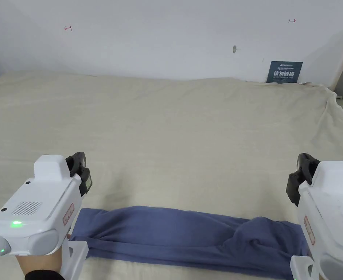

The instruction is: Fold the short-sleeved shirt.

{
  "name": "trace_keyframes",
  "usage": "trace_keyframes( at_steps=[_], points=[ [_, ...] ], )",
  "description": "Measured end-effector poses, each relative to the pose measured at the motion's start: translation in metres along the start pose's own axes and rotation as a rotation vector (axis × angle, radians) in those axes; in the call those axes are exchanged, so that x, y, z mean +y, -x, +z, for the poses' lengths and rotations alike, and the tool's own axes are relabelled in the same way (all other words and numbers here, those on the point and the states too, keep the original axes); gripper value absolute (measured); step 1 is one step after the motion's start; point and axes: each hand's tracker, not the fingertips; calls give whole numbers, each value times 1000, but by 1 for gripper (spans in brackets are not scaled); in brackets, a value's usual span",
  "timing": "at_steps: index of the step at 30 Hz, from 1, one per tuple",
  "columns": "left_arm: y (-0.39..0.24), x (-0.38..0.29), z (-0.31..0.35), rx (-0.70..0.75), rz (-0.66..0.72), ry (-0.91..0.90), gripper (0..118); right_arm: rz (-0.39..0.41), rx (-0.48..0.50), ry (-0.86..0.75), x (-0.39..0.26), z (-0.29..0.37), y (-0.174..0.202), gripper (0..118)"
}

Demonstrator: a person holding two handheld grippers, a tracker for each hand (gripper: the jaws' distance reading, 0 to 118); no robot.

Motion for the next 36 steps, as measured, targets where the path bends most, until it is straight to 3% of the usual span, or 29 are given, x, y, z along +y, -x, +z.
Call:
trace_keyframes(
  at_steps=[4,14,19,24,26,27,29,30,32,36],
  points=[
    [7,0,-4,-46,17,51,0,8,2,5,-1,-1,1,0],
    [77,-11,-44,-237,326,400,0,1,12,44,-6,-8,-2,0],
    [116,-34,-64,-273,416,562,0,2,12,69,-11,-14,0,0],
    [139,-60,-77,-275,419,696,0,8,10,95,-16,-19,5,0],
    [147,-72,-86,-248,450,761,14,10,6,107,-19,-22,8,0],
    [148,-78,-88,-231,471,789,28,8,3,112,-21,-24,9,0],
    [147,-91,-92,-202,477,809,69,3,0,129,-23,-28,11,0],
    [148,-96,-96,-210,470,824,78,2,-2,138,-25,-30,12,0],
    [149,-105,-102,-218,473,838,84,3,-9,151,-28,-34,13,0],
    [157,-122,-118,-274,540,889,83,8,-22,169,-31,-40,15,0]
  ],
)
